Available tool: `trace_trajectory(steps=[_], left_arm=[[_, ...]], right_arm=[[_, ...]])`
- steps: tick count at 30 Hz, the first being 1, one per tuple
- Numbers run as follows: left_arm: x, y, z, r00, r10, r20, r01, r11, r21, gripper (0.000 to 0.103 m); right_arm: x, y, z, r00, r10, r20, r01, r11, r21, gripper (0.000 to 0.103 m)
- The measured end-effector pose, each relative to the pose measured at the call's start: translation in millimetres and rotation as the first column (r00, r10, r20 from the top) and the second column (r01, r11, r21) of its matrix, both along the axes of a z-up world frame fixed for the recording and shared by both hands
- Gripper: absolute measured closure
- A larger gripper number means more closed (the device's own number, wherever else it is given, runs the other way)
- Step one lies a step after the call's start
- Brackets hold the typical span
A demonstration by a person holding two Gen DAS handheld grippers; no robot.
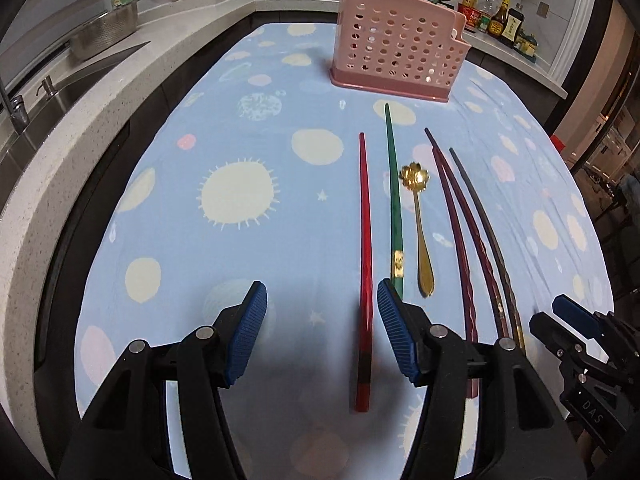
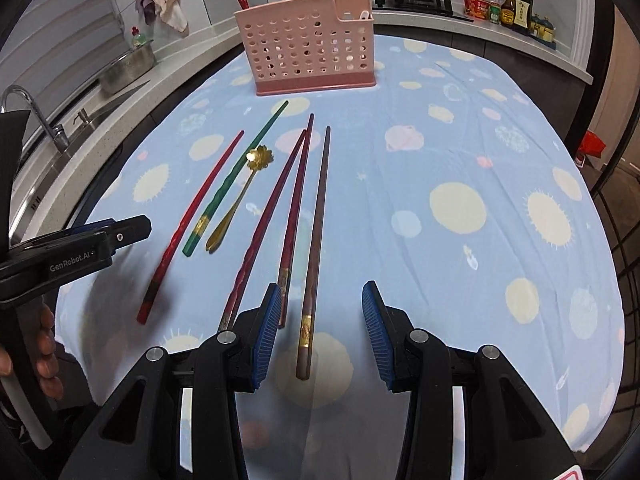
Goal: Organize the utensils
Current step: 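Withdraw both open tools from the holder back over the remaining utensils, then grasp a red chopstick with the left tool while the right tool grasps a brown chopstick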
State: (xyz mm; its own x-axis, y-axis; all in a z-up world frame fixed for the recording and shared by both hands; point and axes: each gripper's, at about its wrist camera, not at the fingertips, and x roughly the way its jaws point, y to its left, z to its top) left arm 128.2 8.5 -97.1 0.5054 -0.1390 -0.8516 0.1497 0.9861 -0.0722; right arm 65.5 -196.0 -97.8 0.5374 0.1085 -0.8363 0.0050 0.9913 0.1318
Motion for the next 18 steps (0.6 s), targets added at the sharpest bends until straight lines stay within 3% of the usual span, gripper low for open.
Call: trace_trajectory(steps=[12,18], left_arm=[[-19,-9,-20,0.998,-0.04,-0.054,0.041,0.999,0.019,0.049],[-19,-10,-22,0.998,-0.039,-0.058,0.04,0.999,0.024,0.049]], right_arm=[[-5,3,-12,0.999,0.01,-0.037,-0.01,1.0,0.015,0.065],[-3,6,-17,0.998,0.021,-0.056,-0.021,1.0,0.013,0.073]])
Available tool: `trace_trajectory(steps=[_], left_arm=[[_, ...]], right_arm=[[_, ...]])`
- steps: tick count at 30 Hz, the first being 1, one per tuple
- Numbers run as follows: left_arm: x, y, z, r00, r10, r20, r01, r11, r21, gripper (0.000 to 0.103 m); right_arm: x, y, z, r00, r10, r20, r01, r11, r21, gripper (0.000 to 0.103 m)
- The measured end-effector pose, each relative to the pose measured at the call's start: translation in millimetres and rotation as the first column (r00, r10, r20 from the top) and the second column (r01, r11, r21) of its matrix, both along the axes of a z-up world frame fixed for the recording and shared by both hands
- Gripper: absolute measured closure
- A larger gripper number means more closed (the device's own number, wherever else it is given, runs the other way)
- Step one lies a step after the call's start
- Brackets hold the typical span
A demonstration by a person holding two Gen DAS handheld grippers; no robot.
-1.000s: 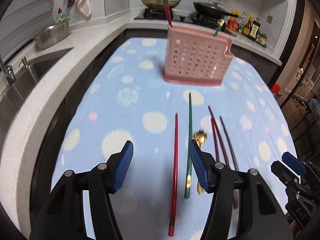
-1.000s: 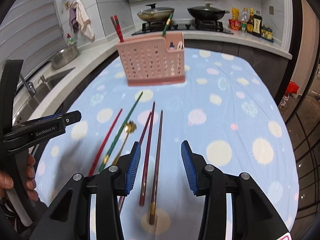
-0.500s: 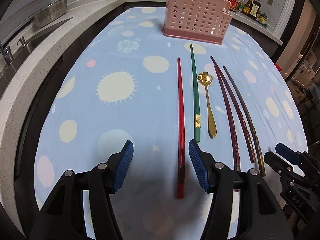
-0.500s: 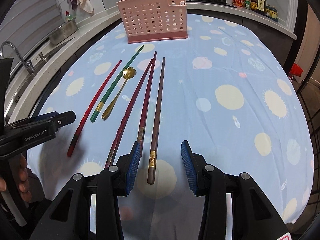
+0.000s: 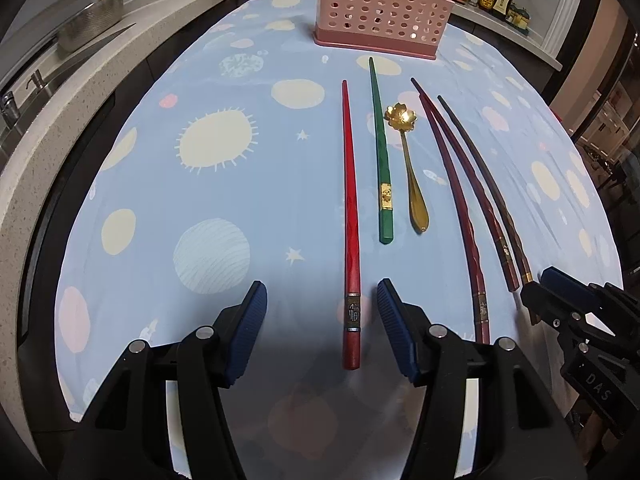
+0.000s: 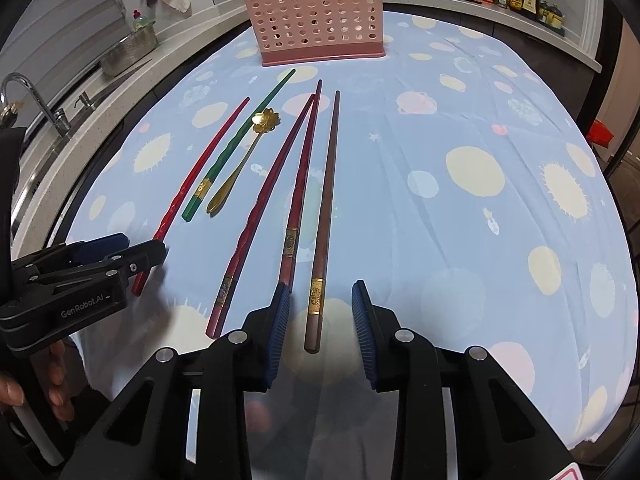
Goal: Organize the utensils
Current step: 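Grasp a red chopstick with the left tool while the right tool grasps a brown chopstick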
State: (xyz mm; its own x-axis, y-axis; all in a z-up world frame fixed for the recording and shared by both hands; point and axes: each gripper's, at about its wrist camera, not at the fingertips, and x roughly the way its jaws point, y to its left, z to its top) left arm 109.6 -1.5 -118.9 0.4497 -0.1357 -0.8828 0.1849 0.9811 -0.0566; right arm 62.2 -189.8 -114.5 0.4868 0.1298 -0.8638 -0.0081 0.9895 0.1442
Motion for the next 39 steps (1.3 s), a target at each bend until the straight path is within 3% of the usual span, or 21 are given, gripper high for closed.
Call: trace_trajectory(steps=[19,26,36,39], left_arm=[[-3,0,-2,1.0,-0.004,0.012,0.004,1.0,0.011,0.053],[-5,-1,-1,1.0,-0.025,0.017,0.025,1.0,-0.003,0.074],[-11,-5,0,0.998,-0.055,0.005,0.056,0.998,-0.034,0.095],[-11,-5,1,0.999,-0.051,0.003,0.051,0.998,-0.043,0.096]], right_arm=[[3,-2,-6,1.0,-0.013,-0.01,0.013,1.0,-0.004,0.084],[2,-2,-6,1.0,-0.013,-0.011,0.013,1.0,-0.004,0.093],[0,-2,-5,1.0,-0.015,-0.007,0.015,1.0,0.0,0.096],[-1,-3,-4,1.0,-0.017,-0.002,0.017,1.0,0.004,0.096]])
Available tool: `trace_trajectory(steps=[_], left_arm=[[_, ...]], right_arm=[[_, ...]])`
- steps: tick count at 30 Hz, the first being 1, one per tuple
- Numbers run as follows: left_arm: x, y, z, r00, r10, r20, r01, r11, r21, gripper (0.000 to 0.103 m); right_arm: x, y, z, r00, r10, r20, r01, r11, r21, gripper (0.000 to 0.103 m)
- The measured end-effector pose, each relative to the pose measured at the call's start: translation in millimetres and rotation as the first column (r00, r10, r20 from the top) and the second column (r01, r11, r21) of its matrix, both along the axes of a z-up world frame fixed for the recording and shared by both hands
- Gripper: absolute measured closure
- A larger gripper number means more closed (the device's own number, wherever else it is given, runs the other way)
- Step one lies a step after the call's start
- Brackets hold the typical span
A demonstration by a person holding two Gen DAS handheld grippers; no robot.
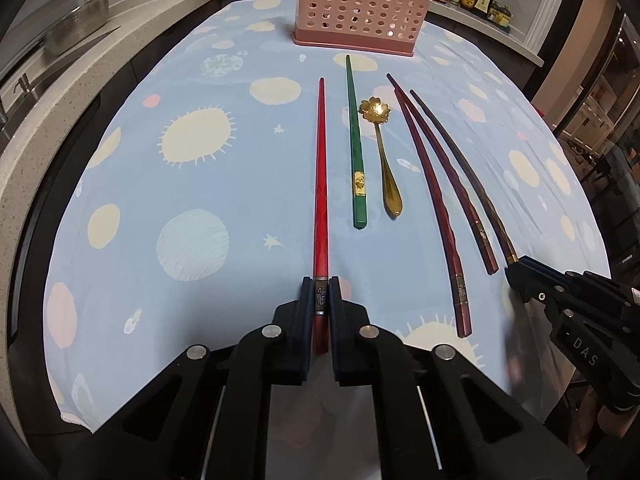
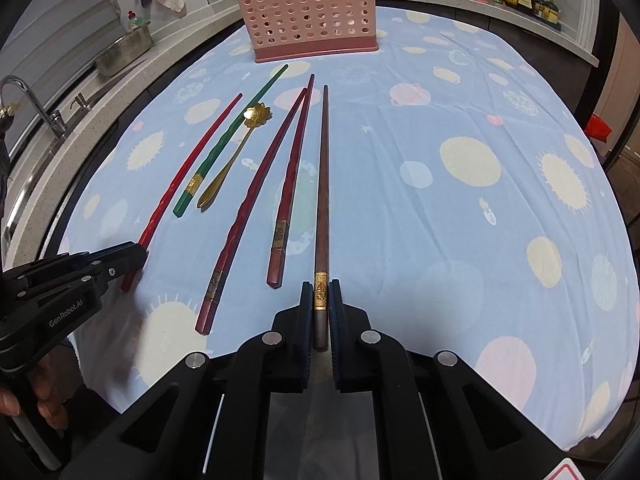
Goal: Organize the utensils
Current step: 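Grasp a red chopstick with the left tool while the right tool grasps a brown chopstick, then lift both chopsticks and lower them into the pink holder with both tools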
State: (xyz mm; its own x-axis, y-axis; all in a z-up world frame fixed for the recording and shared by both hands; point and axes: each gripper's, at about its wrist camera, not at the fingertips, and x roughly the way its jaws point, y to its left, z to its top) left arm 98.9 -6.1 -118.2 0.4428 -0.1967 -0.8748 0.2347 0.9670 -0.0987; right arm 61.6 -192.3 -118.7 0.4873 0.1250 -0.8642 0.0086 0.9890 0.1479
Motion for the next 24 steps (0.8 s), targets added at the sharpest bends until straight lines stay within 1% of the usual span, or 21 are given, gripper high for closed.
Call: trace_trajectory(steps=[7,12,19,24], left_arm=[[-1,-1,9,1.0,0.003,0.015,-0.003,1.0,-0.017,0.096],[-1,2,26,0.999,0.011,0.044,-0.009,0.999,-0.045,0.096],[5,7,61,0.994,0.025,0.109,-0.014,0.995,-0.095,0.096],[15,13,89,0.986,0.047,0.161,-0.025,0.99,-0.136,0.096]], right_arm=[[-3,-5,8,1.0,-0.014,0.025,0.013,1.0,0.009,0.096],[-5,-9,21,0.998,-0.024,0.053,0.022,0.999,0.038,0.096],[-4,-23,59,0.989,-0.071,0.127,0.058,0.992,0.108,0.096],[3,-36,91,0.975,-0.1,0.198,0.076,0.989,0.127,0.096]])
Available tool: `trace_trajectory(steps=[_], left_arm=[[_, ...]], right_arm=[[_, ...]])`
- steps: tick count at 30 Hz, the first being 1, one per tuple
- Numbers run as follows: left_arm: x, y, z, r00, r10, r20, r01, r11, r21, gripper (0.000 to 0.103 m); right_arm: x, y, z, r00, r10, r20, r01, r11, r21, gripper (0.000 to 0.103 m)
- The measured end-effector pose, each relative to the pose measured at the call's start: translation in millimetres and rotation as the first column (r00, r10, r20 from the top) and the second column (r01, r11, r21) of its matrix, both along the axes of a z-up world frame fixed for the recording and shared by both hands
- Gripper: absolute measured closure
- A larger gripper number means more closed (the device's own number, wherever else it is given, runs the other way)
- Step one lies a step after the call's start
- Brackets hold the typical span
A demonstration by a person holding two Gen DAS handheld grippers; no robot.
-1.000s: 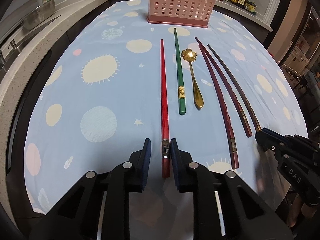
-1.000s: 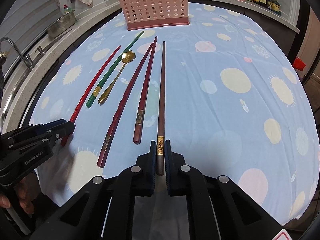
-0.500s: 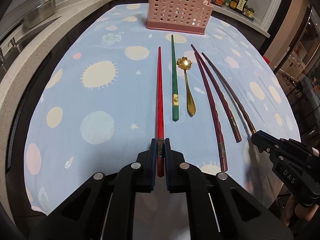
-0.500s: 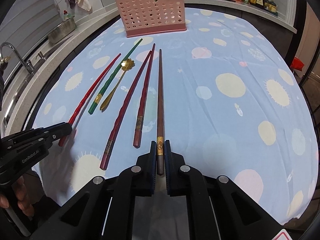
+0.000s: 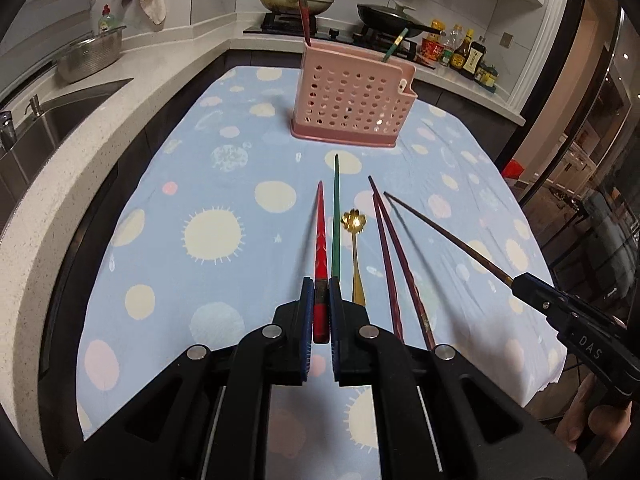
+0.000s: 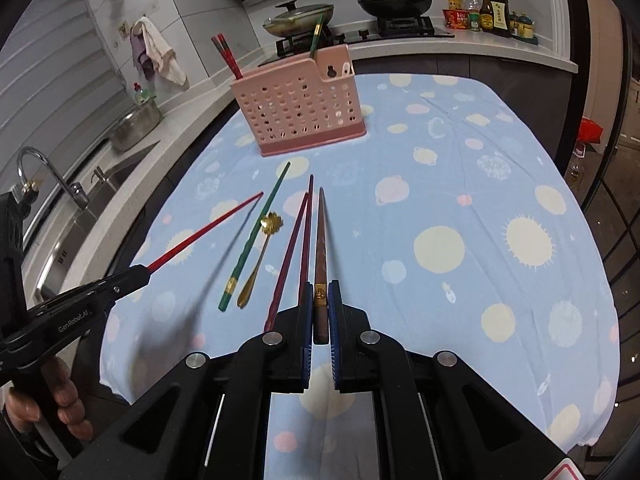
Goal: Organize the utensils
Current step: 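Lift both chopsticks and lower them into the pink holder with both tools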
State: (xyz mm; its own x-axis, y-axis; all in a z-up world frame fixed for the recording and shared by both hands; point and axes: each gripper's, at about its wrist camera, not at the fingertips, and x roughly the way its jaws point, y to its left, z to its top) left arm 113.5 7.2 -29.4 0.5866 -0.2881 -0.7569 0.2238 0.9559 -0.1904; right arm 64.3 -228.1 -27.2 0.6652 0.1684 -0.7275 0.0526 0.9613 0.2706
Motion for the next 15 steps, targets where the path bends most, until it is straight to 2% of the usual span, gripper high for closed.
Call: trace_trajectory(steps=[4,15], left_arm=[[12,7,25,0.999,0.016,0.043,-0.015,0.999,-0.044,0.096],[53,9,86,0.98,0.035,0.194,-0.02,0.997,-0.076,0.096]], right_arm=[[10,-11,28,0.998,-0.019,0.065,0.019,1.0,0.006,0.096],[50,-30,84,0.978,-0.039,0.206,0.038,0.999,0.005,0.096]])
